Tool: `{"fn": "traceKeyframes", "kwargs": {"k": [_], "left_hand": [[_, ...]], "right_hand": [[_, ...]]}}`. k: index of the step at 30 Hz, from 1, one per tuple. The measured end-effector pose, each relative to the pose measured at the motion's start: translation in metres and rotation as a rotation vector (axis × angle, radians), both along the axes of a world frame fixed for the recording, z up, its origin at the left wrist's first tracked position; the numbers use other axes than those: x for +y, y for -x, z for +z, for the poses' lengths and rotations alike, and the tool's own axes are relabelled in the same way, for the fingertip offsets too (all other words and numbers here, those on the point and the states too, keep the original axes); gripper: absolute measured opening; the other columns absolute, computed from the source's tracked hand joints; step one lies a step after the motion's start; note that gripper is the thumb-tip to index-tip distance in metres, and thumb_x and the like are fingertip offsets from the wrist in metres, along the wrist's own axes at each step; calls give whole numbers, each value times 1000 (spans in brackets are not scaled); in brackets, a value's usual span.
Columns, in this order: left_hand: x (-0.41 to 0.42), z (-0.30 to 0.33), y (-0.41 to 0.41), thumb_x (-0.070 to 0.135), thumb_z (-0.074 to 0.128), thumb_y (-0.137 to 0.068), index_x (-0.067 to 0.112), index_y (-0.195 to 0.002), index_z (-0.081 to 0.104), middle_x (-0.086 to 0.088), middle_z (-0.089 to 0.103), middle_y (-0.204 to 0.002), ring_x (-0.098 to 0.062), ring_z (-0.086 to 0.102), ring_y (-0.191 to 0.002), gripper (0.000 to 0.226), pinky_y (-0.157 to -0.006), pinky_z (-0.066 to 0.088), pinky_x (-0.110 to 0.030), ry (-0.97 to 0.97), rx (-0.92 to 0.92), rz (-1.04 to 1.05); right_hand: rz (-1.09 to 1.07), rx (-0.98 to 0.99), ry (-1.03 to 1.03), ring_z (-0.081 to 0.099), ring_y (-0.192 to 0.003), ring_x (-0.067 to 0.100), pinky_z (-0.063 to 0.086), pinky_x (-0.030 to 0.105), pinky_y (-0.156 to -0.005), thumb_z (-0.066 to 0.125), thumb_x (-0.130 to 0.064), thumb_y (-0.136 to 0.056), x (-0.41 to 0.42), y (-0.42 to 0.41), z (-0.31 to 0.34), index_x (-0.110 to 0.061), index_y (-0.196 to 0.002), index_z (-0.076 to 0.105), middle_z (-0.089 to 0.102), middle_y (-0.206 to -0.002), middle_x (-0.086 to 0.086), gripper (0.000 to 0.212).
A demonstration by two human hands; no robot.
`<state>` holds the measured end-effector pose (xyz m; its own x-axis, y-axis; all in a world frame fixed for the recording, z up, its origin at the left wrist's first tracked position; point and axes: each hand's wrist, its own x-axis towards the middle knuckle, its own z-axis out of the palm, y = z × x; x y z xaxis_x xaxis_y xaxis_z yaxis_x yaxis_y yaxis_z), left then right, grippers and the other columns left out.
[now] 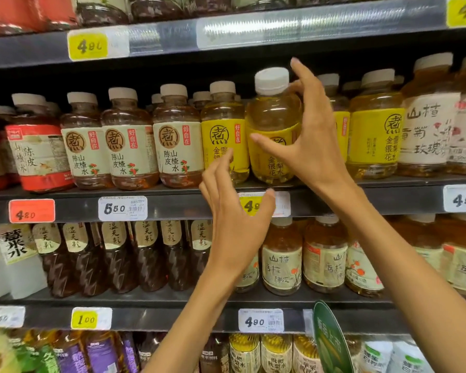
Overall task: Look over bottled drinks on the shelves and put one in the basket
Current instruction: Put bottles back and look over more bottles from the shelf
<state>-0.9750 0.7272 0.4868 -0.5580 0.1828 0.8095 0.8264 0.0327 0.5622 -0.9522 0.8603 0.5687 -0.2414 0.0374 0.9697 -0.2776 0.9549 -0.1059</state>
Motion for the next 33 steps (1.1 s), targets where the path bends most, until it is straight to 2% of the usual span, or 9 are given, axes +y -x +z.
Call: {"fn": "traceKeyframes", "kwargs": {"k": [3, 5, 9, 14, 19, 22, 26, 29, 33], "left_hand": [[-2, -2, -3, 34, 64, -79, 29, -146, 15, 14, 20, -139, -4, 19, -139, 82, -108, 23, -6, 101, -33, -165], [-4, -4, -4, 35, 65, -78, 28, -147, 14, 15, 18, -142, -1, 17, -140, 86, -105, 20, -1, 121, -57, -192], [-13, -7, -7, 39, 70, -78, 22, -152, 10, 11, 13, -155, 0, 14, -144, 97, -118, 20, -25, 126, -142, -264], [-39, -21, -34, 74, 65, -66, 32, -148, 22, 22, 46, -142, 3, 42, -131, 102, -107, 38, -19, 12, -257, -514], [-59, -78, -66, 74, 69, -62, 36, -128, 49, 12, 66, -124, -10, 62, -116, 79, -93, 50, -24, 65, -574, -717], [-75, -110, -80, 72, 73, -60, 39, -120, 60, 1, 69, -120, -22, 65, -111, 69, -87, 53, -24, 14, -765, -720], [-91, -129, -89, 65, 76, -62, 15, -126, 60, -18, 67, -120, -40, 66, -103, 83, -84, 55, -46, -128, -935, -771], [-103, -130, -91, 62, 73, -67, 6, -113, 68, -28, 69, -101, -36, 70, -73, 73, -61, 57, -38, -219, -1078, -903], [-110, -140, -90, 64, 76, -60, 6, -107, 71, -27, 70, -90, -35, 69, -63, 75, -53, 56, -35, -203, -1188, -988]], "right_hand": [[280, -75, 91, 32, -137, 18, 33, 39, -114, 83, -29, -72, -9, -7, -8, -1, -149, 17, 28, -147, 8, 105], [346, -104, 128, 38, -130, 5, 38, 30, -110, 84, -22, -71, -13, -12, -10, 0, -146, 24, 32, -142, -3, 98], [438, -16, 346, 52, -113, 0, 47, 22, -96, 83, -19, -72, -21, -31, -12, -3, -134, 39, 50, -123, -7, 77], [807, -65, 773, 68, -98, 16, 55, 30, -79, 80, -29, -67, -40, -74, -33, -12, -126, 50, 70, -105, 0, 68], [937, -356, 1029, 72, -86, 16, 56, 27, -67, 79, -29, -67, -60, -96, -83, -15, -118, 59, 75, -92, 0, 56], [904, -444, 1143, 73, -90, 17, 57, 29, -69, 76, -43, -64, -74, -100, -116, -19, -116, 60, 75, -96, 3, 59], [925, -506, 1224, 71, -97, 18, 58, 36, -78, 64, -64, -64, -89, -99, -147, -25, -113, 64, 74, -102, 3, 62], [1029, -422, 1340, 68, -106, 18, 56, 35, -86, 61, -59, -71, -100, -94, -163, -27, -111, 68, 73, -109, 3, 52], [1116, -389, 1565, 65, -109, 28, 52, 48, -93, 70, -58, -58, -110, -84, -181, -15, -122, 61, 70, -113, 13, 77]]}}
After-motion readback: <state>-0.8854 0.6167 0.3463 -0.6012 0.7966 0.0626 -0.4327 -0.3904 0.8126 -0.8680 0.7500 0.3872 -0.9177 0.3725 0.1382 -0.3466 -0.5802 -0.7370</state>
